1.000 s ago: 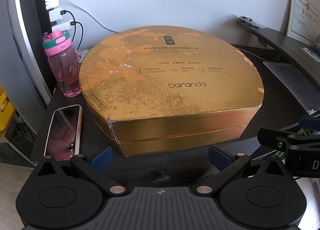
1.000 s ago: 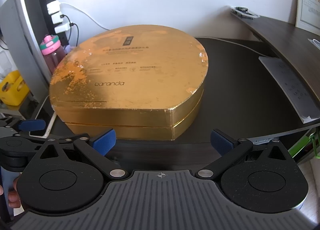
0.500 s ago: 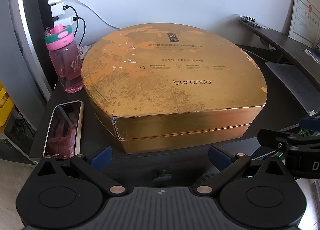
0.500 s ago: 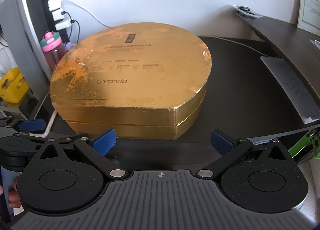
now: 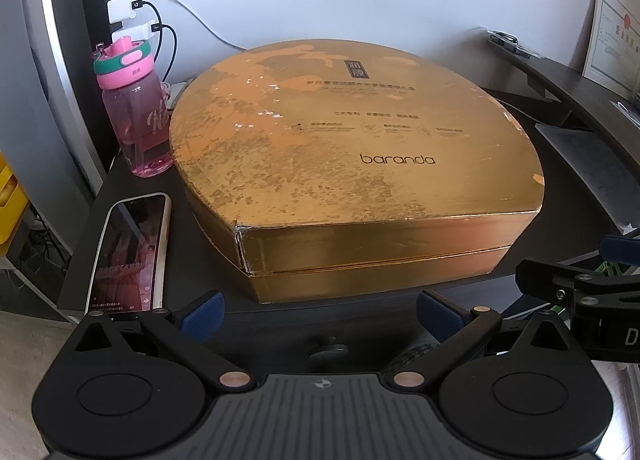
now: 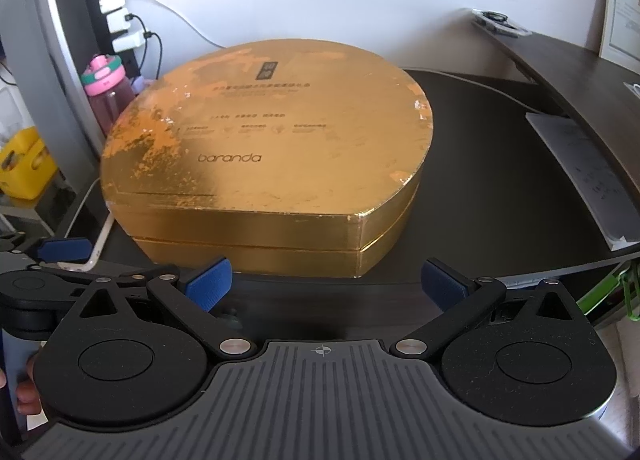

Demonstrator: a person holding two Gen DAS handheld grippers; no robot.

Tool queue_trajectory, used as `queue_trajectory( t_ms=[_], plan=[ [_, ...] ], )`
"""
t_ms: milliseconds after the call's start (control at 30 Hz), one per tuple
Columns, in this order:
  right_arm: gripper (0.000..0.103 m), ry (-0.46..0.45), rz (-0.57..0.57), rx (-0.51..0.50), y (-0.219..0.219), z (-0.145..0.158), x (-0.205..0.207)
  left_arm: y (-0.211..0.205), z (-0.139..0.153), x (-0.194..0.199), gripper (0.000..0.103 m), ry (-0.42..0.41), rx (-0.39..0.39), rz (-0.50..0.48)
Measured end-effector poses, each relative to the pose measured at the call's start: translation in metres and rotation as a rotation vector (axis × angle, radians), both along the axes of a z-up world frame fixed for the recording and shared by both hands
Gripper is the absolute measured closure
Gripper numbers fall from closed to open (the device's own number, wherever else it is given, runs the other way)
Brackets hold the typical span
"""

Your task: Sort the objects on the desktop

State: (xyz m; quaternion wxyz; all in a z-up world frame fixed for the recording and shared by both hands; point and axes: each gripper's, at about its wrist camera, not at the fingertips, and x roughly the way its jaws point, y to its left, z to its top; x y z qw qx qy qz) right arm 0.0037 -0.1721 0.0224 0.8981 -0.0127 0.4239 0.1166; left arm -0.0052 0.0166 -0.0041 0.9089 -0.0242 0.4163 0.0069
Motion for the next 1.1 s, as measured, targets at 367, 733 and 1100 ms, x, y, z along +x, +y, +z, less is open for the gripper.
queue_trajectory(
  t_ms=[367, 733, 1100],
  plan=[
    [0.000, 0.002, -0.001, 0.004, -0.004, -0.001, -0.001, -0.002, 0.000, 0.000, 0.001, 0.002, 0.006, -0.006],
    [0.000, 0.003, -0.006, 0.012, -0.009, -0.002, -0.002, -0.008, 0.001, -0.001, 0.001, 0.001, 0.017, -0.013],
    [0.000, 0.004, -0.009, 0.017, -0.012, -0.003, -0.002, -0.011, 0.001, -0.002, 0.001, 0.002, 0.028, -0.016]
  ],
)
